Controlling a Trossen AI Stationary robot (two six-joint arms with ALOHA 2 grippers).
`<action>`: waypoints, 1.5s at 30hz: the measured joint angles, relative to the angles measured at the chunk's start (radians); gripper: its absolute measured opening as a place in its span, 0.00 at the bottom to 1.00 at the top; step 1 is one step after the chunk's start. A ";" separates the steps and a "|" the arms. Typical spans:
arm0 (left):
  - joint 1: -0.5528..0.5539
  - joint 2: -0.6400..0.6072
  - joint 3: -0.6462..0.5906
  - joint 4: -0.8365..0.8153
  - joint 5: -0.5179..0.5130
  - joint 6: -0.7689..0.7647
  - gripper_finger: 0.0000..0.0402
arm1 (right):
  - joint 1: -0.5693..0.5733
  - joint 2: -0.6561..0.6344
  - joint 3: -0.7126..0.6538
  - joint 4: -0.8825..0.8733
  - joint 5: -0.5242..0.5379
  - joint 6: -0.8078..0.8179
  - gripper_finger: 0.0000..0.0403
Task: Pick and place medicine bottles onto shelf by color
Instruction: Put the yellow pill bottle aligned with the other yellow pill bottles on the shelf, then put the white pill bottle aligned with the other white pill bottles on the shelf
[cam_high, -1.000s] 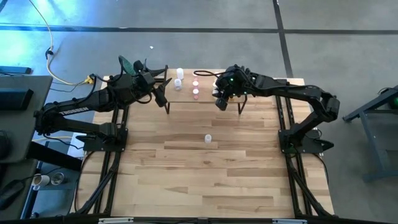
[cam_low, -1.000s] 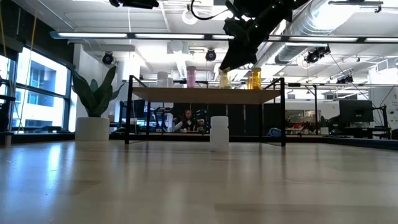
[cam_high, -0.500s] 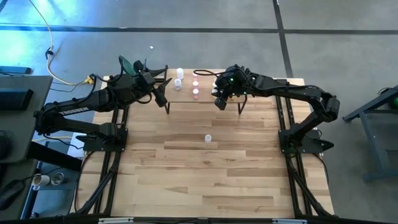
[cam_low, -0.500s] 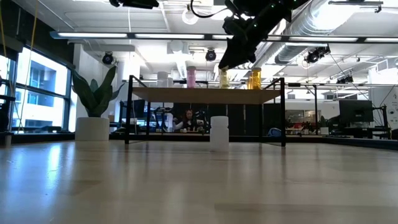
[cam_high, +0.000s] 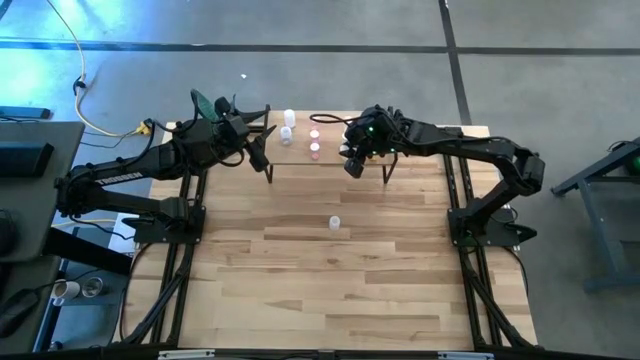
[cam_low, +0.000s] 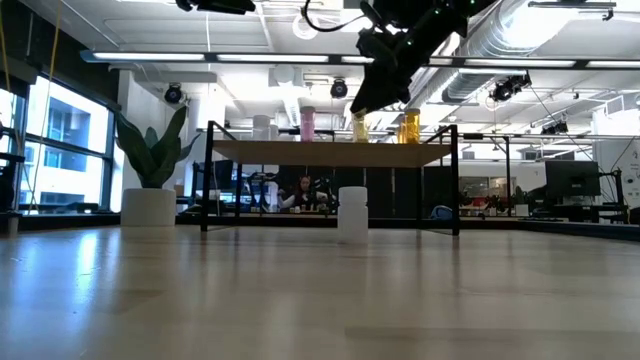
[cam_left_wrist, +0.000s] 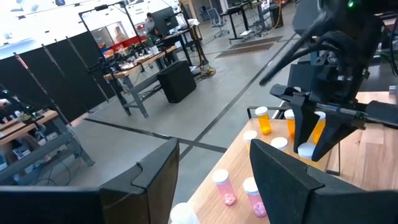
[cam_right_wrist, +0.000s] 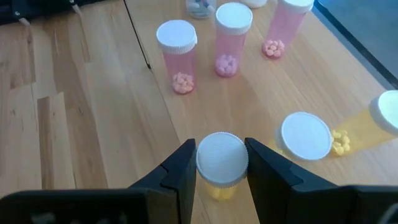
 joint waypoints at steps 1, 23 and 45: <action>0.000 0.000 0.000 0.000 0.000 0.000 0.47 | 0.002 0.003 0.000 0.004 0.000 0.000 0.27; 0.000 0.000 0.000 -0.022 0.001 0.025 0.47 | 0.003 0.003 0.000 -0.009 0.047 -0.002 0.33; 0.000 0.000 0.000 -0.022 -0.001 0.019 0.47 | 0.004 -0.066 0.000 -0.025 0.049 0.027 0.38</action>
